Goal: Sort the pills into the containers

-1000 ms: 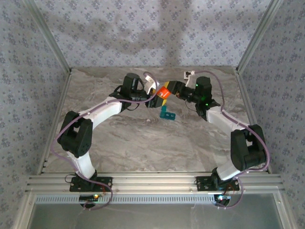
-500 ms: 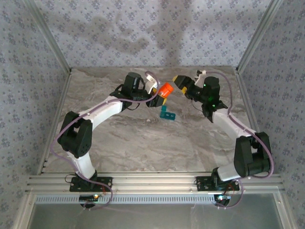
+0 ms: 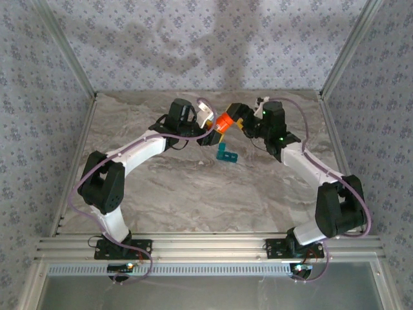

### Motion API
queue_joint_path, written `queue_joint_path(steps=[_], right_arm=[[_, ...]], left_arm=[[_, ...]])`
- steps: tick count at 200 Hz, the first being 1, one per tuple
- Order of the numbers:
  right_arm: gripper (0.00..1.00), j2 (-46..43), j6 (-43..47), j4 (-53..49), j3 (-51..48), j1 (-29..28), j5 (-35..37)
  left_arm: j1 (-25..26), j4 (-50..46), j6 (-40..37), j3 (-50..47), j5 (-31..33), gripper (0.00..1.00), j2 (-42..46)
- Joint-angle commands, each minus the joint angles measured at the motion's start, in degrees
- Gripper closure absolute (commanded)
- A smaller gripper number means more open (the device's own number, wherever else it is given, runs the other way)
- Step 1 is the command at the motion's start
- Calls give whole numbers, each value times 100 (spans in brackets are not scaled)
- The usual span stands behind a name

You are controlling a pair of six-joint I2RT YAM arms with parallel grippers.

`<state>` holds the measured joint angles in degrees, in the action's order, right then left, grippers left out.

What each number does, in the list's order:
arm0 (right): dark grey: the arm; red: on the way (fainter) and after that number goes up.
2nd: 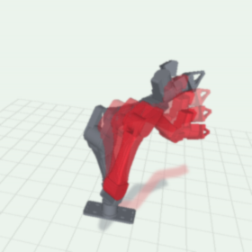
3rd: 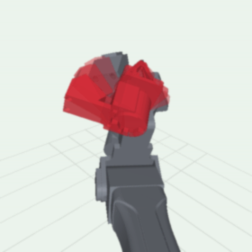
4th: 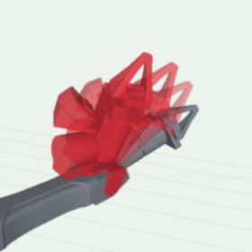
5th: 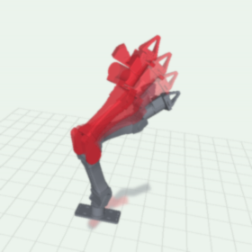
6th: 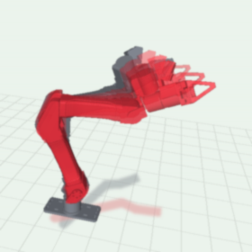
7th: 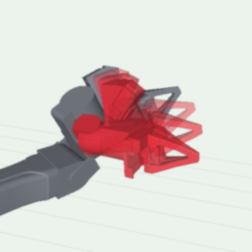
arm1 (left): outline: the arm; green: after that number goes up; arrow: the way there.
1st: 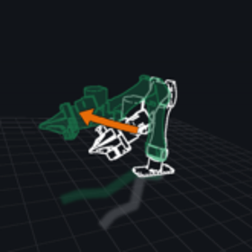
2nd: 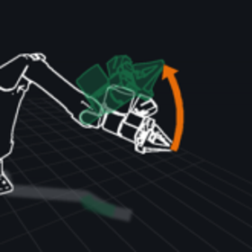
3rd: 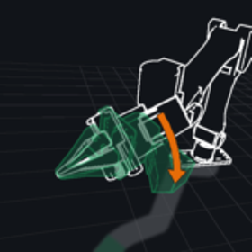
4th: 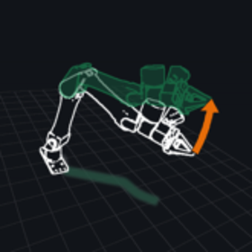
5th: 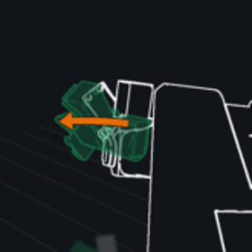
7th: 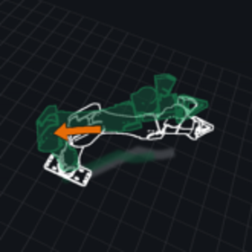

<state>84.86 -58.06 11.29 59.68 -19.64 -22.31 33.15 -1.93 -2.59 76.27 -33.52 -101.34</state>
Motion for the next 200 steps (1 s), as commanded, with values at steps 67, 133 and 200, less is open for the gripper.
queue_joint_path(steps=[67, 133, 200], right_arm=[[35, 251, -86, 20, 379, -139, -74], [54, 258, 24, 142, 241, -146, -360], [61, 412, 1160, 2402, -329, 306, -1849]], left_arm=[[107, 9, -86, 198, -32, 100, 141], [111, 109, 70, 308, -62, 100, 55], [18, 384, 660, 421, -1295, 100, 86]])
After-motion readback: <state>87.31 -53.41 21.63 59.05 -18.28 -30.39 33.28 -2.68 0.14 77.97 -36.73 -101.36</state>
